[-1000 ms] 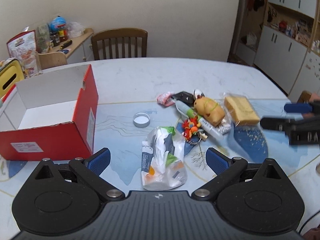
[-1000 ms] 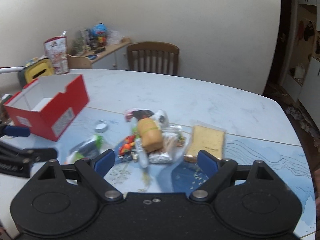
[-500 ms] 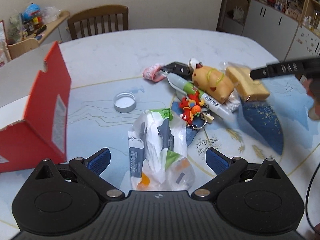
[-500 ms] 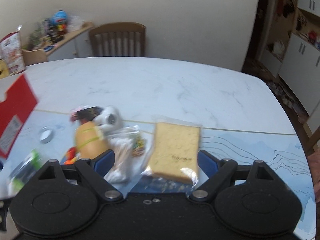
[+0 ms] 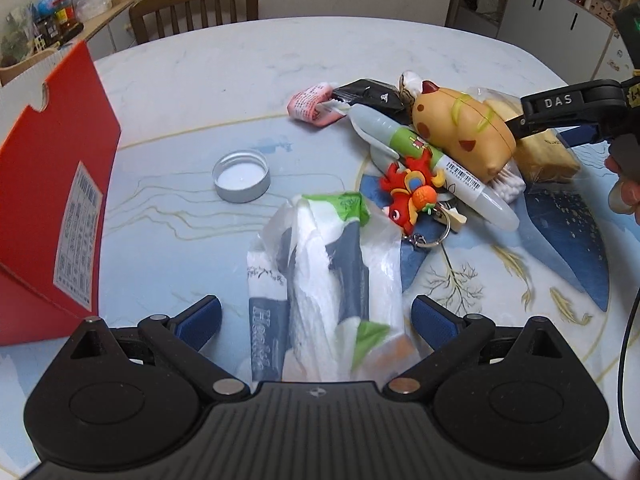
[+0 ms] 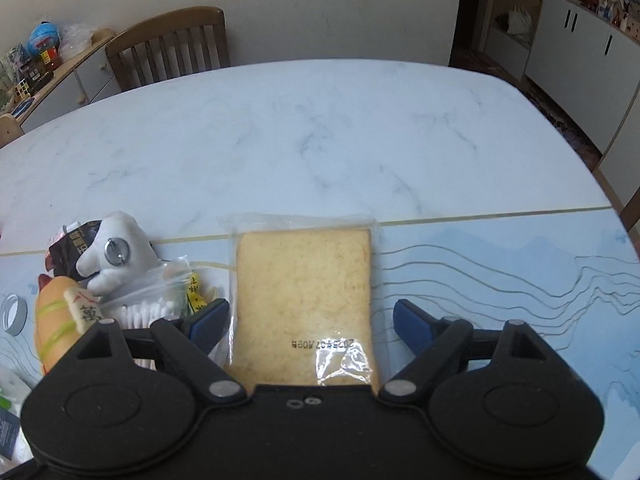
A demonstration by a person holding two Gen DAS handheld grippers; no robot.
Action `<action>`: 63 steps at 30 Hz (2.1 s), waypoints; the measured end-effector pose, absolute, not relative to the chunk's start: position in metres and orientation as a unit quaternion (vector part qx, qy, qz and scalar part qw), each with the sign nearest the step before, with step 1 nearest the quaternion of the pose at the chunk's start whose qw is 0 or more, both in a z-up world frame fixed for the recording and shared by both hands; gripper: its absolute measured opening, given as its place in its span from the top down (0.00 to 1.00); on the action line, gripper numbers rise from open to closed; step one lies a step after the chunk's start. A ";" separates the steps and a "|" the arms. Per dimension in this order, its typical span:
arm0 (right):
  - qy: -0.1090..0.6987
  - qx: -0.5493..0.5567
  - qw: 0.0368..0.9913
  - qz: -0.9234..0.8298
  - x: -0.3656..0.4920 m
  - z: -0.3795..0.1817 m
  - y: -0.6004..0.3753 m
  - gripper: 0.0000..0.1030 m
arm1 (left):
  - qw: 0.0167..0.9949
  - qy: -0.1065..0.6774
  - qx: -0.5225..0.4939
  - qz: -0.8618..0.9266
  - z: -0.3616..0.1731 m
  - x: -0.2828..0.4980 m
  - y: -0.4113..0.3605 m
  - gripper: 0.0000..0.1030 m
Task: Organize objects
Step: 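Reach the right gripper to the bagged bread slice and grasp it, then grasp the white wipes bag with the left gripper while the right lifts the bread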
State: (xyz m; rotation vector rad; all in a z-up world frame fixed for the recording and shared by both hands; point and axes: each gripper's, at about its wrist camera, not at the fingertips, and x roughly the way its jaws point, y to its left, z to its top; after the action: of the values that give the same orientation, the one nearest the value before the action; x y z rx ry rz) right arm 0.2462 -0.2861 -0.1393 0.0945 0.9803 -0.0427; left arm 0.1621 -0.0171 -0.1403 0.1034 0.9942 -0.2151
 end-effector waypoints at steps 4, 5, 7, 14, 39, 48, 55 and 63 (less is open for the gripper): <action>0.477 0.045 0.878 -0.017 0.249 -0.145 -0.282 0.17 | 0.873 0.473 0.049 -0.108 -0.141 0.164 -0.019 0.02; 0.477 0.047 0.877 -0.017 0.250 -0.146 -0.282 0.17 | 0.873 0.472 0.047 -0.108 -0.141 0.164 -0.019 0.02; 0.475 0.047 0.879 -0.017 0.252 -0.148 -0.281 0.17 | 0.875 0.470 0.049 -0.106 -0.141 0.163 -0.019 0.04; 0.470 0.034 0.882 -0.010 0.252 -0.146 -0.280 0.22 | 0.879 0.460 0.062 -0.108 -0.137 0.162 -0.023 0.26; 0.441 0.039 0.895 0.061 0.181 -0.056 -0.265 0.31 | 0.890 0.443 0.033 -0.100 -0.079 0.126 -0.003 0.57; 0.430 0.032 0.895 0.118 0.160 -0.012 -0.213 0.31 | 0.902 0.422 0.016 -0.088 -0.033 0.110 0.030 0.57; 0.421 -0.006 0.889 0.181 0.157 0.013 -0.146 0.31 | 0.908 0.414 -0.011 -0.068 -0.009 0.109 0.082 0.57; 0.406 -0.051 0.879 0.244 0.171 0.031 -0.058 0.31 | 0.914 0.405 -0.013 -0.031 0.007 0.118 0.156 0.57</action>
State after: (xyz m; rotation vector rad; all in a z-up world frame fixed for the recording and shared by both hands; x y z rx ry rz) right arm 0.1713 -0.0579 0.0308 -0.1070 0.8469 0.5085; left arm 0.1179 0.1561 0.0068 -0.0265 0.8332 -0.0631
